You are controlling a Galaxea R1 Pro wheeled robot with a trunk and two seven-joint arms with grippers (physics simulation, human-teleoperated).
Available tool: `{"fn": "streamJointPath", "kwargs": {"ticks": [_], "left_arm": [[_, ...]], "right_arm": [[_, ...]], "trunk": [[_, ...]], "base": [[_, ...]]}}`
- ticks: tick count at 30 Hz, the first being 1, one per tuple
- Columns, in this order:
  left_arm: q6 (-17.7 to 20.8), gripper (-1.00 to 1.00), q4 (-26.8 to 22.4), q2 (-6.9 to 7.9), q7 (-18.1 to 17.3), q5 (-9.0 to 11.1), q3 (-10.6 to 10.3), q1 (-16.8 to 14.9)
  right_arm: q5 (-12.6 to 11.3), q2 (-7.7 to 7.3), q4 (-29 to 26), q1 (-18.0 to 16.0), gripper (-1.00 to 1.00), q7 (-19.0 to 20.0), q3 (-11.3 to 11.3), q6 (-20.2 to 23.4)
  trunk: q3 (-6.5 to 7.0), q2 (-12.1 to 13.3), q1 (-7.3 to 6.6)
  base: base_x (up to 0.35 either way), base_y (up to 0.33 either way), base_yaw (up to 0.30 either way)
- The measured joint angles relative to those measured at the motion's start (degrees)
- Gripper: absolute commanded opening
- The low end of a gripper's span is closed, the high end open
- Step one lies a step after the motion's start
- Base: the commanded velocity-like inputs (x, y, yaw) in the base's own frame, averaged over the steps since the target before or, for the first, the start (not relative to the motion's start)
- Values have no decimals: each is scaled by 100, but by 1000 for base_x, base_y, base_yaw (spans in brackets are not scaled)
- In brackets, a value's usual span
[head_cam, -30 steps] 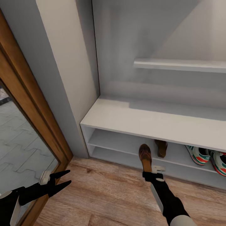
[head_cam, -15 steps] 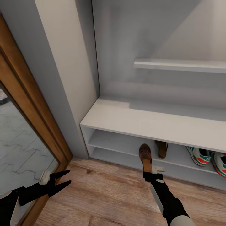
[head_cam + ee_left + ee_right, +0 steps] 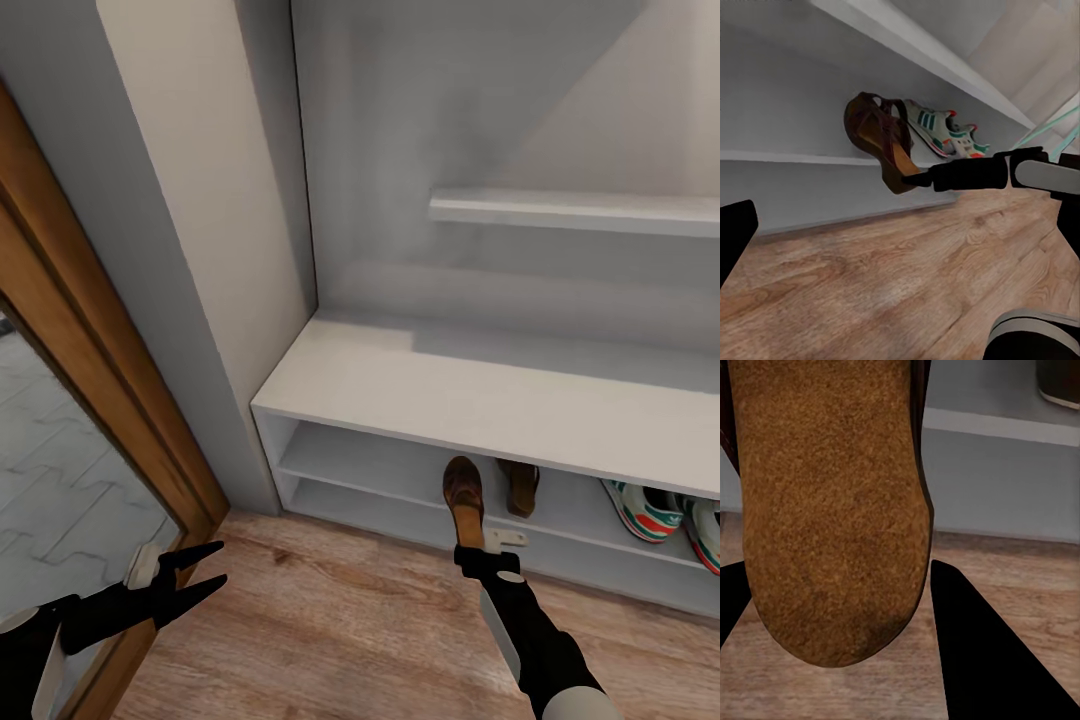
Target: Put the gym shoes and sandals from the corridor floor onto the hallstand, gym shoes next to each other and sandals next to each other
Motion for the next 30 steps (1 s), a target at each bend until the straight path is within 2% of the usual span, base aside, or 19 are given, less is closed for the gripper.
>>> {"fn": "streamJointPath", "kwargs": {"ticks": [9,27,30], "left_arm": [[0,100,0,-1,0,2,0,0],[0,100,0,-6,0,2,0,0],[0,100,0,-6,0,2,0,0]], "right_arm": [[1,0,0,0,-100,0,0,-5],[0,-3,0,0,-100,0,0,-13],[6,-7,3,3,-100,-1,2,-152]], "trunk": [[0,0,0],[0,0,0],[0,0,0]], "base": [[166,-45,0],[52,-22,0],[26,-14,0]]}}
